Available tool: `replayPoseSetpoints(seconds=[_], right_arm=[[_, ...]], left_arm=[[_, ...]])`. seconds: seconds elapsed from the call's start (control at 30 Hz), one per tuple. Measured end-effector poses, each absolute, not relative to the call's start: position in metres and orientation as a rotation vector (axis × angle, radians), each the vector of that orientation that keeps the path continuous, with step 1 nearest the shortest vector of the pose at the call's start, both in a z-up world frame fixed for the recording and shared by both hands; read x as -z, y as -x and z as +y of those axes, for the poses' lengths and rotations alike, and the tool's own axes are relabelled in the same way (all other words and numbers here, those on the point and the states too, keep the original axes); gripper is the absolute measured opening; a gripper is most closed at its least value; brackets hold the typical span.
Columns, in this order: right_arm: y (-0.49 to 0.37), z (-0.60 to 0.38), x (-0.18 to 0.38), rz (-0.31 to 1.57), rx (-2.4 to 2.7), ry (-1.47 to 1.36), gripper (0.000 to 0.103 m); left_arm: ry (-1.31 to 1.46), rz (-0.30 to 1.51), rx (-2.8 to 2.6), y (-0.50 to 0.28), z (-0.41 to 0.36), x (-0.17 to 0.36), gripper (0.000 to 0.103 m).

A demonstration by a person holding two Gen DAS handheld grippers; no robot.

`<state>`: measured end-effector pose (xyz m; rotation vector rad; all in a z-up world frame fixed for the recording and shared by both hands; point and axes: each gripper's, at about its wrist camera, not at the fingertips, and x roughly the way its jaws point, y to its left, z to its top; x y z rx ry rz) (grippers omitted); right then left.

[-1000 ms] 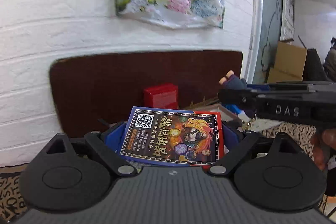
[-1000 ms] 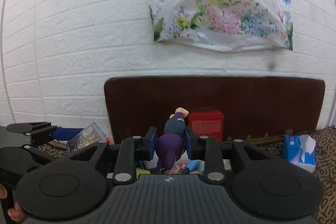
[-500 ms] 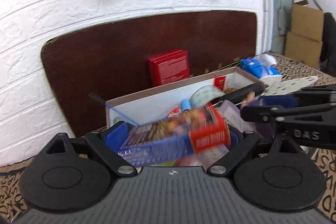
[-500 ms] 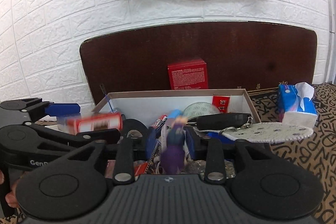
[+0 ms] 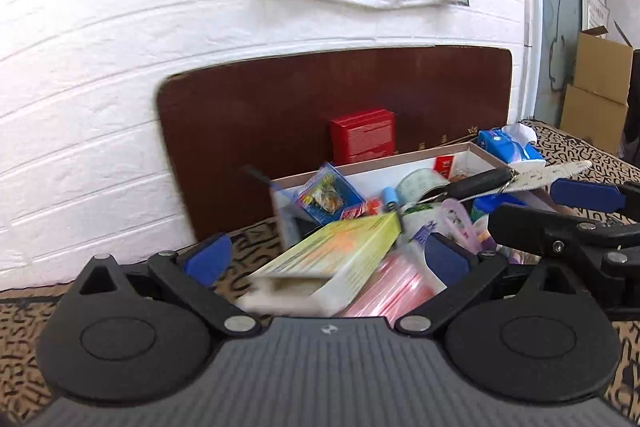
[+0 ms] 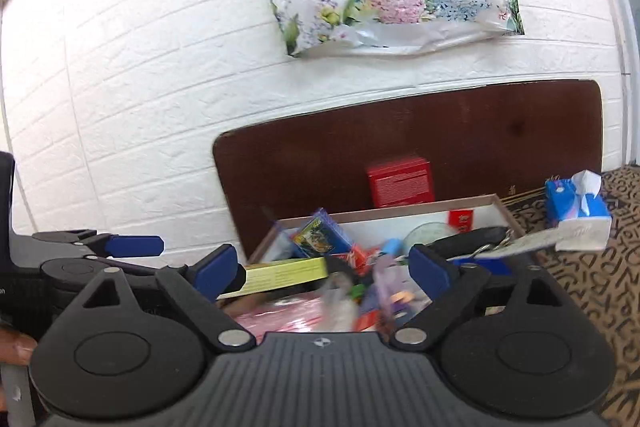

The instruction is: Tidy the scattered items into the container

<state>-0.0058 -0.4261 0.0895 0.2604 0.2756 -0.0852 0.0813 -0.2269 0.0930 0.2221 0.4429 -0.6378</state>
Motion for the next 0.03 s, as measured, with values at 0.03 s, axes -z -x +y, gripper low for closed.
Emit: replayPoseSetpoints(seconds=[0.03], right_arm=[[0.0095,-0.4164,-0.0890,0.269,0.073,-0.262,0.094]], left_arm=[[-0.219,0.438,0.631,-0.0768,-0.2153,-0.0932,0.103]])
